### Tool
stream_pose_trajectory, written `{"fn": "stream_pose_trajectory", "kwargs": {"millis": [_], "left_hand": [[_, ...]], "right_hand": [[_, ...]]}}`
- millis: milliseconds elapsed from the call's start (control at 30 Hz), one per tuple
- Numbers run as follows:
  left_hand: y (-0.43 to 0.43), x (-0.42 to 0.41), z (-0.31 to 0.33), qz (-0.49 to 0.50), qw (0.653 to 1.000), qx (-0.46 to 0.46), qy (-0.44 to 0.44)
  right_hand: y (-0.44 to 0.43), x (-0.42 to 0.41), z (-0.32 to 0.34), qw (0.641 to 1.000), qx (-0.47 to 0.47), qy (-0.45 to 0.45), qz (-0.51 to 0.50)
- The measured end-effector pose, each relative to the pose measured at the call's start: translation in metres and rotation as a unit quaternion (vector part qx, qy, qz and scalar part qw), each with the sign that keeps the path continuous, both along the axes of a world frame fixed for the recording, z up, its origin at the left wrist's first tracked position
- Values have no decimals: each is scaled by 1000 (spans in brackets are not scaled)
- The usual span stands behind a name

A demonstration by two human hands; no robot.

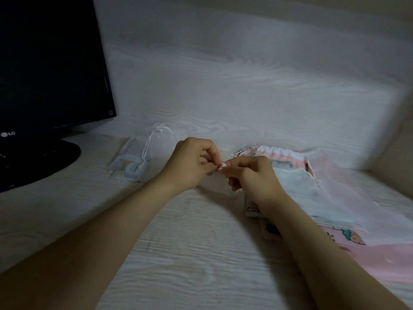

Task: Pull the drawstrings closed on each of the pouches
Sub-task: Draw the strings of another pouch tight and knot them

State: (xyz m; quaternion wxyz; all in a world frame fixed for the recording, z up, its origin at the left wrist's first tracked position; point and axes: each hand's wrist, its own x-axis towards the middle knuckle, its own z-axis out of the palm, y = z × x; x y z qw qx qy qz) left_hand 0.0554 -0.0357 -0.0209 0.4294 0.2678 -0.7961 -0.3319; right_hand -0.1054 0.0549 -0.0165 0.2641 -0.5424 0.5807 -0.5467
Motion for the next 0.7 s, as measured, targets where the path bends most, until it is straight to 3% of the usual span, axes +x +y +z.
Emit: {"fn": "stream_pose_trajectory", "kwargs": {"millis": [233, 600, 700], "left_hand": [[0, -2, -6, -8, 1000, 20, 4], [2, -6, -6, 30, 999, 27, 9], [2, -8, 2, 39, 993, 109, 11]], "right_hand": [[-11, -1, -6, 993, 23, -115, -17], [-16, 3, -12, 994, -21, -93, -60], [-16, 4, -13, 995, -40, -67, -64]]}}
